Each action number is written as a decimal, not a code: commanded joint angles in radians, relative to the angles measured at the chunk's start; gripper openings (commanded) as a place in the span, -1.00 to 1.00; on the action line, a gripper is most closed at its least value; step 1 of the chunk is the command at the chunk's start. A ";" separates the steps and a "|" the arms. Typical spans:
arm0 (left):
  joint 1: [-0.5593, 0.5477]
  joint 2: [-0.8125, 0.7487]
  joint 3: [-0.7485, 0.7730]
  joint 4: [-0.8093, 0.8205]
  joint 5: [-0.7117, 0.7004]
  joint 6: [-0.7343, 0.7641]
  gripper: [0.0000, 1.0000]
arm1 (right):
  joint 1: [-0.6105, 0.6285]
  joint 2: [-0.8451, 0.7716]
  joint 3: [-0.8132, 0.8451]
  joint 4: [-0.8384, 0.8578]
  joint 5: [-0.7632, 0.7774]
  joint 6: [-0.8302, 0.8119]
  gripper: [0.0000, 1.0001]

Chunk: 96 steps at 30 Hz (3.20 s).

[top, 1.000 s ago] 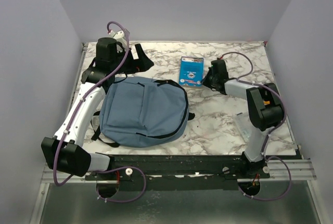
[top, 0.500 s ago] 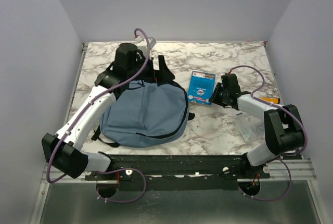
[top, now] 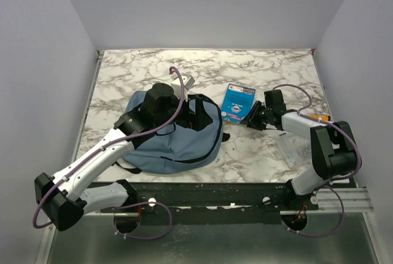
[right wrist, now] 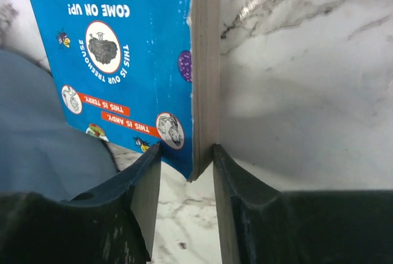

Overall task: Pack the student bag
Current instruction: Move the book to the center of the board, then pick up the book from the center of the board.

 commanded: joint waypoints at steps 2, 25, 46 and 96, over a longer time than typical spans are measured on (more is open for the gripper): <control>-0.065 -0.012 -0.044 0.018 -0.132 -0.005 0.80 | -0.001 -0.028 -0.044 0.032 -0.046 0.093 -0.55; -0.302 0.409 0.053 0.477 -0.260 0.715 0.82 | -0.045 -0.261 0.153 -0.294 -0.195 0.059 -0.99; -0.343 0.786 0.260 0.508 -0.631 0.806 0.76 | -0.091 -0.323 0.150 -0.284 -0.326 0.170 -0.99; 0.475 0.253 0.110 0.607 0.819 -0.824 -1.00 | -0.166 -0.351 0.207 0.049 -0.794 -0.077 0.88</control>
